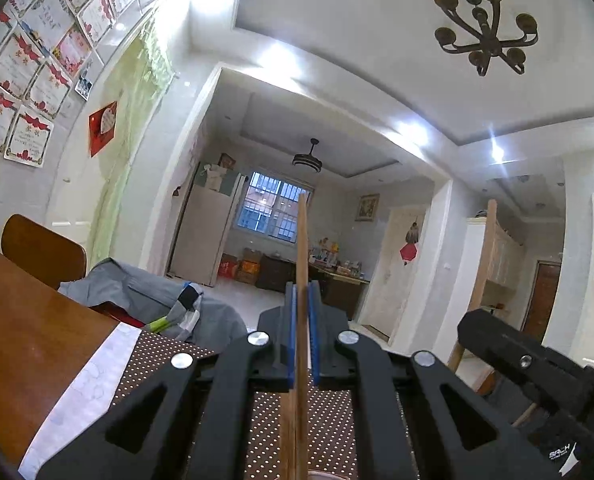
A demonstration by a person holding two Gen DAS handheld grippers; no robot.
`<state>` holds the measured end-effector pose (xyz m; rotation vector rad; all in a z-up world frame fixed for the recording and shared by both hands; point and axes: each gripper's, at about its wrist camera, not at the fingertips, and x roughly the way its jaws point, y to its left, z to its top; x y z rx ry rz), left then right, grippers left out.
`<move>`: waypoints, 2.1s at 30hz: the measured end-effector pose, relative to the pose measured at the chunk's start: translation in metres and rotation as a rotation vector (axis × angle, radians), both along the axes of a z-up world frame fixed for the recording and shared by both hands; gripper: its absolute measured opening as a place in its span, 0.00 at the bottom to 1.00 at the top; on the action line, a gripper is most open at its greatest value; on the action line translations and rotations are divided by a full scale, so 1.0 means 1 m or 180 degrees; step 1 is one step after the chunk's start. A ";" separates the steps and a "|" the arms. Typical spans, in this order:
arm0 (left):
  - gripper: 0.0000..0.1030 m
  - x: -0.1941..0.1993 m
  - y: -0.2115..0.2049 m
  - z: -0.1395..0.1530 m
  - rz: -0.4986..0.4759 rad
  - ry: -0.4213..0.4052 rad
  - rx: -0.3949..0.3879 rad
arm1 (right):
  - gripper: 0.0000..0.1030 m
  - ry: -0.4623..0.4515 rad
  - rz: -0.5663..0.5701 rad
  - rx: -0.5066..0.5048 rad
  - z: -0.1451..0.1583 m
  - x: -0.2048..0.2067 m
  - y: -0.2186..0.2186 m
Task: Organize utensils
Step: 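Lift both held chopsticks and carry them above the pink cup, then open the left gripper over the cup while the right gripper keeps holding its chopstick, then lower the chopstick into the pink cup and open the right gripper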
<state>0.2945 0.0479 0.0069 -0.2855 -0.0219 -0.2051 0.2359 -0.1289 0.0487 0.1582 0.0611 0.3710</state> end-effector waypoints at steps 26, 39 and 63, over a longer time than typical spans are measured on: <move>0.06 0.012 -0.010 -0.017 -0.0111 0.0137 0.0065 | 0.06 0.0013 -0.0108 -0.0071 0.000 0.007 0.012; 0.35 0.013 -0.005 0.000 -0.0011 0.0490 0.0151 | 0.06 0.0131 -0.0070 -0.0098 0.000 0.012 0.018; 0.44 -0.025 -0.002 0.021 0.0249 0.0772 0.0471 | 0.07 0.0162 -0.0081 -0.0090 0.009 0.005 0.018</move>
